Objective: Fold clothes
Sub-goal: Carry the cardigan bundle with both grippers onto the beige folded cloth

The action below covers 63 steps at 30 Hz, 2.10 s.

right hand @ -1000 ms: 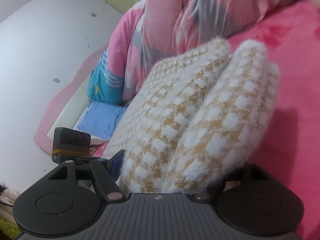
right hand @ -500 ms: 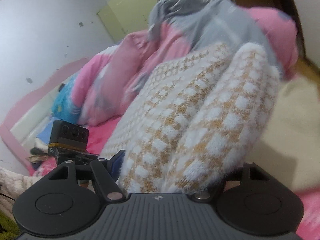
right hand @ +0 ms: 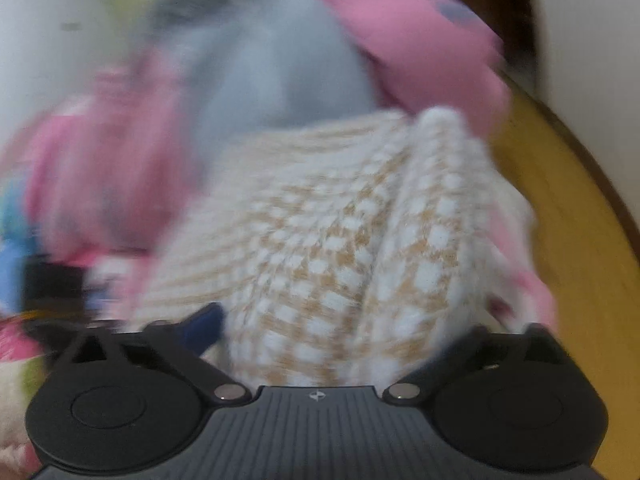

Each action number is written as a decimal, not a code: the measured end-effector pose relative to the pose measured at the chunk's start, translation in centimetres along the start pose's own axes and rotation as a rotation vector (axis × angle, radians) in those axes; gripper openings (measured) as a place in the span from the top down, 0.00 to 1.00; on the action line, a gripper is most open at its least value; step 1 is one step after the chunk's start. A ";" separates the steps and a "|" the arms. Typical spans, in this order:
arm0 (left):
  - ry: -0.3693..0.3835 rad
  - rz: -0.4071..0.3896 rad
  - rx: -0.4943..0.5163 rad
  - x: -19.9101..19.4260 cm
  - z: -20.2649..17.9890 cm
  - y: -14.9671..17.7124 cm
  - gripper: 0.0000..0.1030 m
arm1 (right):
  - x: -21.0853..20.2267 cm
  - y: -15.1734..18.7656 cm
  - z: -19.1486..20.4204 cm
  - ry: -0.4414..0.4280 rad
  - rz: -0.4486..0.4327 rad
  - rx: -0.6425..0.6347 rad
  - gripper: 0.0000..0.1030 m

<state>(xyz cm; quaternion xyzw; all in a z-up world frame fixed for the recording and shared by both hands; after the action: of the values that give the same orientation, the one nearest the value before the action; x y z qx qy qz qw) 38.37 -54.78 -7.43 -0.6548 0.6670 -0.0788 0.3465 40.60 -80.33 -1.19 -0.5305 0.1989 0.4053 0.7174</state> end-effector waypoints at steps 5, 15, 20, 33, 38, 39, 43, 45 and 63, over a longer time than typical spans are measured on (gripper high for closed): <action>0.012 0.008 -0.024 -1.2 0.7 0.7 0.00 | -0.4 1.8 -2.9 0.066 -0.073 0.120 0.00; -0.013 0.044 -0.084 -7.9 0.9 4.3 0.00 | -13.8 10.6 -3.6 0.122 -0.471 0.621 0.00; -0.028 0.093 -0.042 -7.9 -2.2 6.7 0.00 | -13.7 20.7 -2.0 0.040 -0.544 0.927 0.00; -0.075 0.110 -0.012 -7.6 -4.6 7.8 0.31 | -9.7 20.6 -1.5 0.083 -0.534 0.915 0.52; -0.058 0.114 -0.024 -6.0 -5.2 6.8 0.31 | -11.4 17.7 -1.2 0.095 -0.586 0.851 0.61; -0.055 0.118 -0.023 -6.3 -4.6 7.5 0.31 | -11.6 17.3 -1.2 0.104 -0.601 0.836 0.62; -0.053 0.131 -0.018 -5.9 -3.4 8.9 0.30 | -10.2 17.7 -2.2 0.145 -0.617 0.832 0.62; -0.038 0.130 -0.018 -6.3 -2.8 9.1 0.30 | -9.0 18.8 -3.1 0.137 -0.602 0.870 0.62; -0.302 -0.152 0.226 -7.2 -2.6 -3.2 0.17 | -12.6 16.3 5.8 0.366 -0.777 0.493 0.61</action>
<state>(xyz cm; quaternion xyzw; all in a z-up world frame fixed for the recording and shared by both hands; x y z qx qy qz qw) 38.79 -49.38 -1.09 -0.6647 0.5430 -0.0800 0.5068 19.36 -77.86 0.14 -0.4425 0.1992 -0.0512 0.8729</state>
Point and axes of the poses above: each gripper's, at about its wrist camera, not at the fingertips, and x roughly the way its jaws point, z to its left, y to its underside, the point moved 6 cm from there along x, roughly the way its jaws point, and after that the axes turned 2 degrees about z, right-handed, at the moved point
